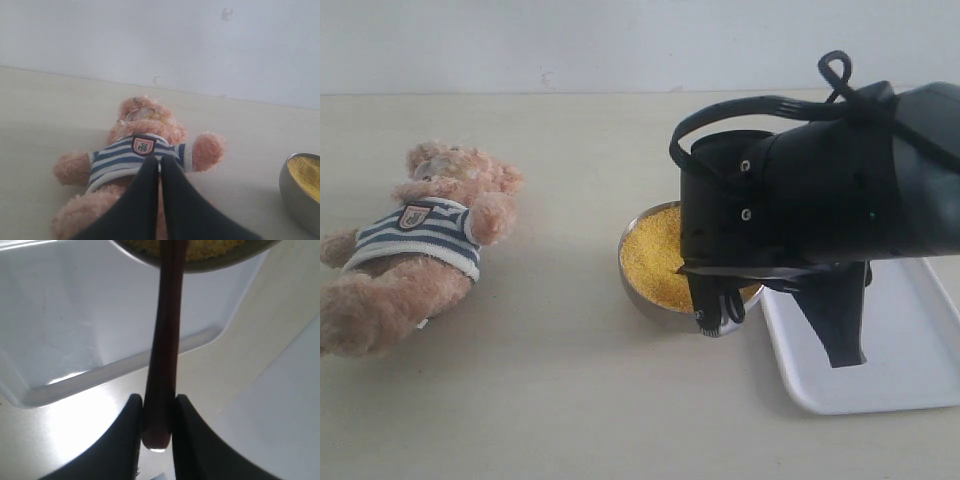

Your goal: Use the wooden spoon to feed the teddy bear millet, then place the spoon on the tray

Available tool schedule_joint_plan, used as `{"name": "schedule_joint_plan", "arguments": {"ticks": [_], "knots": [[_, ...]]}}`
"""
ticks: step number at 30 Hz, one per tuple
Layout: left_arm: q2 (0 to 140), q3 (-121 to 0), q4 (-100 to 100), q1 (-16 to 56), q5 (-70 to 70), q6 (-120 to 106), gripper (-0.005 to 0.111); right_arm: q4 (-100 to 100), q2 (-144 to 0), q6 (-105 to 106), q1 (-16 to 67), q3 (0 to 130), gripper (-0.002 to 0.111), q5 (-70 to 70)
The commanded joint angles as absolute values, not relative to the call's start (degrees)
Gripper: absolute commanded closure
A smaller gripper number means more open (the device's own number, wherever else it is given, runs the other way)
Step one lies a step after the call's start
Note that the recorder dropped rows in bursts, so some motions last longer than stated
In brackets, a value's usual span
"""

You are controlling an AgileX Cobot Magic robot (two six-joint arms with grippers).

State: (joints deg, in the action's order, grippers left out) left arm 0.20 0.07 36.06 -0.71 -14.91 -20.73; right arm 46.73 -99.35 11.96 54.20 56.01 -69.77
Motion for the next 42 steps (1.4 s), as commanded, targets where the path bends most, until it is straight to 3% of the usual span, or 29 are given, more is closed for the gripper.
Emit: {"name": "schedule_joint_plan", "arguments": {"ticks": [1,22,42], "knots": [[0.0,0.0,36.62,-0.39,-14.95,-21.03,0.103,45.47,-99.43,10.73,54.21,56.08,0.109,-69.96],[0.0,0.0,36.62,-0.39,-14.95,-20.59,0.103,45.11,-98.77,7.67,54.21,56.08,0.109,-69.96],[0.0,0.0,37.82,-0.39,-14.28,-20.59,0.103,34.11,-98.69,11.09,48.27,61.41,0.109,-69.96]]}}
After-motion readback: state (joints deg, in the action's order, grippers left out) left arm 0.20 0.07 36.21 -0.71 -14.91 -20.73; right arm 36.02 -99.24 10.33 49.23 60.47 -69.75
